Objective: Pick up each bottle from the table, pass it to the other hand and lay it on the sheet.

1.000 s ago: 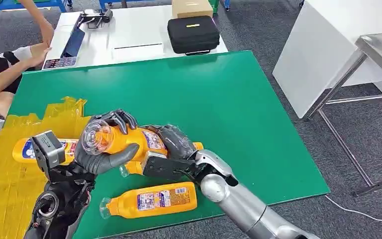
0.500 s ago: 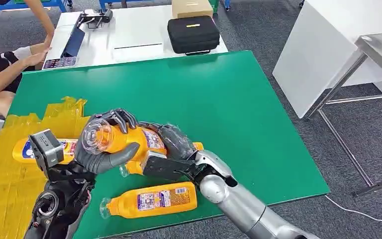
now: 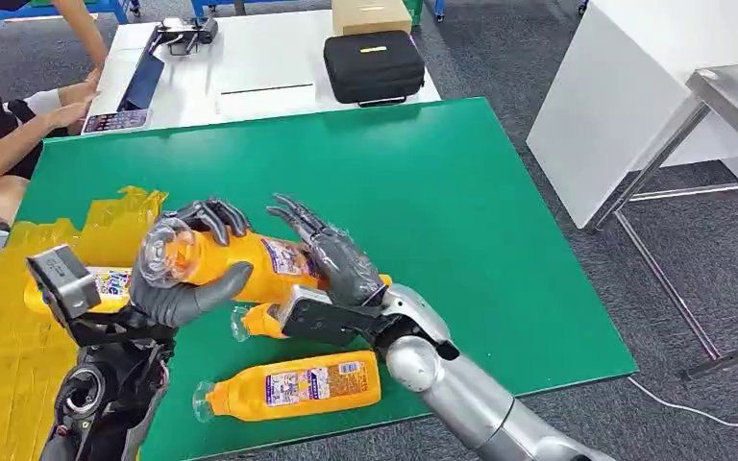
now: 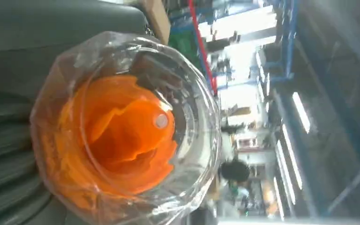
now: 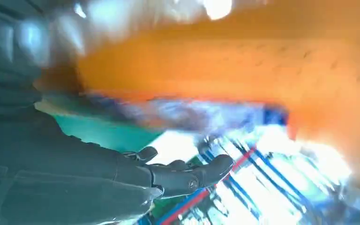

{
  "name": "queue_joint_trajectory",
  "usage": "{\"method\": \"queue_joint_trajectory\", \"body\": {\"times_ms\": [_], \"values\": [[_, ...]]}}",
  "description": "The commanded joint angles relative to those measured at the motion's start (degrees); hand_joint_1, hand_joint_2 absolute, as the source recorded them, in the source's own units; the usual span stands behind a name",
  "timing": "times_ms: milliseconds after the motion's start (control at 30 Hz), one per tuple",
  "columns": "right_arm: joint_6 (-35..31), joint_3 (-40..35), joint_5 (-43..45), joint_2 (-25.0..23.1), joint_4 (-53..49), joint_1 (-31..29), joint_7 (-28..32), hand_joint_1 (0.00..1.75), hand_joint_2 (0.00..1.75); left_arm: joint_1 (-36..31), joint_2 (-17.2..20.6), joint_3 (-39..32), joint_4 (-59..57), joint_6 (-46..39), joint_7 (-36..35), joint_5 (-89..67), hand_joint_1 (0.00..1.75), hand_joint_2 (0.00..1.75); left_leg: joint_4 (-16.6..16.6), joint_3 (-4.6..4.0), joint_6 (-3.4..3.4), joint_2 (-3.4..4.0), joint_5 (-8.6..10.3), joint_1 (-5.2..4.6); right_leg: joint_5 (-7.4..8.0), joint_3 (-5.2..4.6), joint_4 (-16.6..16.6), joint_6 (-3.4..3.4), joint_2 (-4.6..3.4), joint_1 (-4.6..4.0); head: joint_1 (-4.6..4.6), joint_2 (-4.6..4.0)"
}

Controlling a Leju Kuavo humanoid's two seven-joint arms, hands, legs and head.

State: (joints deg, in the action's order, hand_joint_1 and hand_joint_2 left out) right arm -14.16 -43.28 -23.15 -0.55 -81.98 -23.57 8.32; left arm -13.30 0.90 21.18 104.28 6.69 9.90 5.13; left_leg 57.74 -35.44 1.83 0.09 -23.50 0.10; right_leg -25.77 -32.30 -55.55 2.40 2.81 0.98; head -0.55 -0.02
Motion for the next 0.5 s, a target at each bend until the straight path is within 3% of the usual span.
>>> {"method": "queue_joint_trajectory", "body": {"times_ms": [33, 200, 333, 500], "values": [[-3.4, 3.7, 3.0, 3.1, -6.5, 1.1, 1.8, 0.00, 1.75, -3.5, 1.5, -6.7, -0.1, -7.4, 2.4, -11.3, 1.75, 1.75, 0.0, 0.25, -0.12, -0.04, -0.14, 0.06, -0.15, 0.30, 0.0, -0.16, -0.20, -0.03, -0.02, 0.00], [-3.8, 3.8, 3.2, 3.0, -6.9, 1.4, 2.2, 0.00, 1.75, -3.6, 1.7, -6.5, -0.1, -9.8, 2.7, -15.3, 1.75, 1.75, 0.0, 0.17, -0.08, -0.06, -0.08, 0.05, -0.10, 0.22, 0.0, -0.11, -0.12, -0.03, -0.02, 0.00], [-7.3, 5.8, 3.3, 4.8, -13.3, 4.3, 5.1, 0.00, 1.75, -5.5, 4.0, -8.0, 0.2, -25.0, 0.9, -44.6, 1.75, 1.75, 0.0, 0.06, -0.07, -0.10, -0.05, 0.05, -0.07, 0.12, 0.0, -0.09, -0.05, -0.03, 0.00, 0.02], [-12.4, 10.9, -2.7, 9.0, -26.1, 9.6, 8.2, 0.00, 1.75, -5.0, 8.4, -13.0, -1.4, -29.8, -5.4, -70.5, 1.75, 1.75, 0.0, 0.10, -0.09, -0.15, -0.07, 0.03, -0.12, 0.15, 0.0, -0.11, -0.02, -0.02, -0.02, 0.02]]}}
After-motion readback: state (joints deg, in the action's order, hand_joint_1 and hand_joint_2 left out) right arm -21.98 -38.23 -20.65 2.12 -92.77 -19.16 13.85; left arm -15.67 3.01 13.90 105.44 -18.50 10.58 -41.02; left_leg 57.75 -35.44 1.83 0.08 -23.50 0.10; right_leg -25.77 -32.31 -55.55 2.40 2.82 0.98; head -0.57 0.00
